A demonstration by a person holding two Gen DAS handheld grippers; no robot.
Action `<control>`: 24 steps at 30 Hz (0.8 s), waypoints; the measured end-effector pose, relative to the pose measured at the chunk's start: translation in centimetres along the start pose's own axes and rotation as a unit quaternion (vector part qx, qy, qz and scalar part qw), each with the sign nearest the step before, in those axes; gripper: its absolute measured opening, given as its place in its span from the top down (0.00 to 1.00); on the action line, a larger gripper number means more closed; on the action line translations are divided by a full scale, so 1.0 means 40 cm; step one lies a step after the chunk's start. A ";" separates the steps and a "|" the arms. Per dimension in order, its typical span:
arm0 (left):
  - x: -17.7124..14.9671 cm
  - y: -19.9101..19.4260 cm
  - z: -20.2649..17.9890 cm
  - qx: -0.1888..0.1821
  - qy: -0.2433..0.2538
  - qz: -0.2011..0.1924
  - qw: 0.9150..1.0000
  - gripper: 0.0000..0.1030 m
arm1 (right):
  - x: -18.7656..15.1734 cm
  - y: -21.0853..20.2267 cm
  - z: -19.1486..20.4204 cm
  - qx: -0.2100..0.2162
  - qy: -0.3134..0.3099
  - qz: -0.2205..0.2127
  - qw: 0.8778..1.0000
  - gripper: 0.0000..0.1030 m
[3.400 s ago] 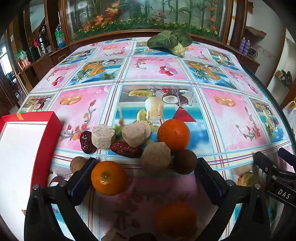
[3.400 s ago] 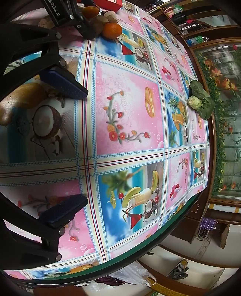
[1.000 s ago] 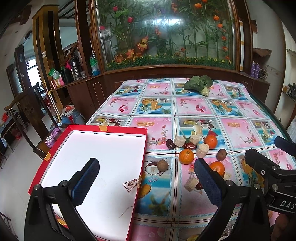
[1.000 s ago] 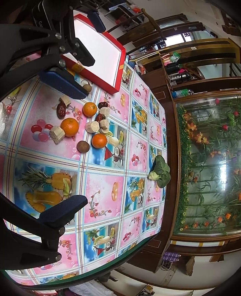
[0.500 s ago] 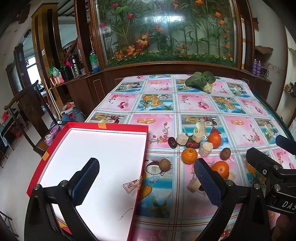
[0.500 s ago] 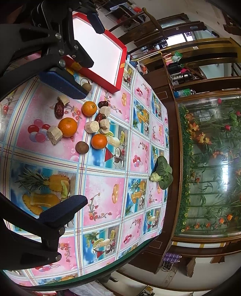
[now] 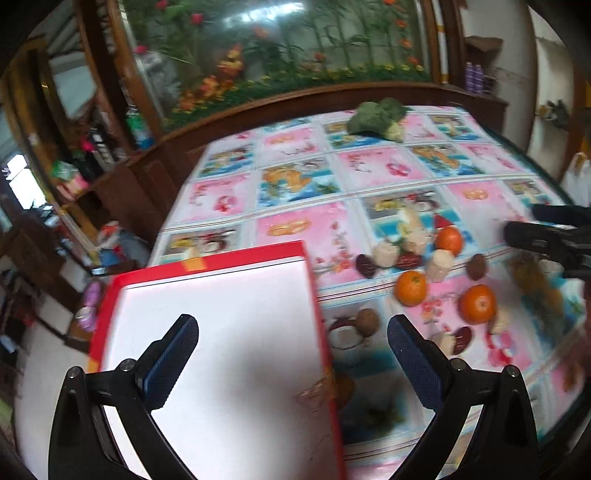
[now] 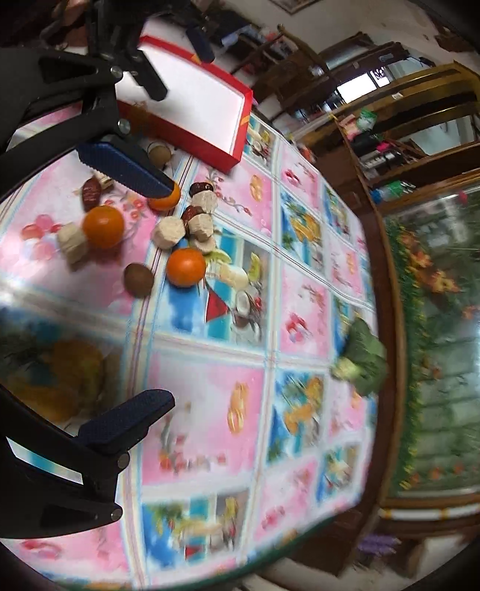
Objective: Organize fruits
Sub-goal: 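Close the left tool on an orange while the right tool grasps another orange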
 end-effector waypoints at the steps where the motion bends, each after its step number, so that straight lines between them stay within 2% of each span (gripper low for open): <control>1: 0.006 -0.002 -0.005 -0.013 0.002 -0.001 1.000 0.01 | 0.011 0.022 -0.002 0.013 0.003 0.013 1.000 0.04; 3: 0.021 0.000 -0.027 -0.041 0.017 -0.002 0.999 0.01 | 0.028 0.061 -0.010 0.041 0.019 0.036 0.998 0.08; 7: 0.045 0.037 -0.075 -0.054 0.054 0.009 0.997 0.01 | 0.046 0.106 -0.016 0.093 0.056 0.068 0.992 0.19; 10: 0.058 0.077 -0.103 -0.079 0.066 0.029 0.994 0.12 | 0.045 0.133 -0.026 0.113 0.086 0.088 0.986 0.29; 14: 0.068 0.138 -0.131 -0.111 0.068 0.064 0.989 0.34 | 0.039 0.161 -0.033 0.123 0.104 0.107 0.981 0.36; 20: 0.059 0.176 -0.170 -0.140 0.082 0.085 0.983 0.35 | 0.040 0.186 -0.042 0.137 0.116 0.117 0.977 0.47; 24: 0.053 0.203 -0.183 -0.160 0.085 0.102 0.978 0.46 | 0.038 0.196 -0.045 0.138 0.114 0.121 0.976 0.65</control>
Point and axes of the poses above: each gripper's, at about its wrist camera, not at the fingertips, and y roughly the way its jaws point, z to its left, x to its top, the point moved 2 cm from there along y, roughly the way its jaws point, and after that the axes turned 2 degrees about -z, right-handed, at the moved point
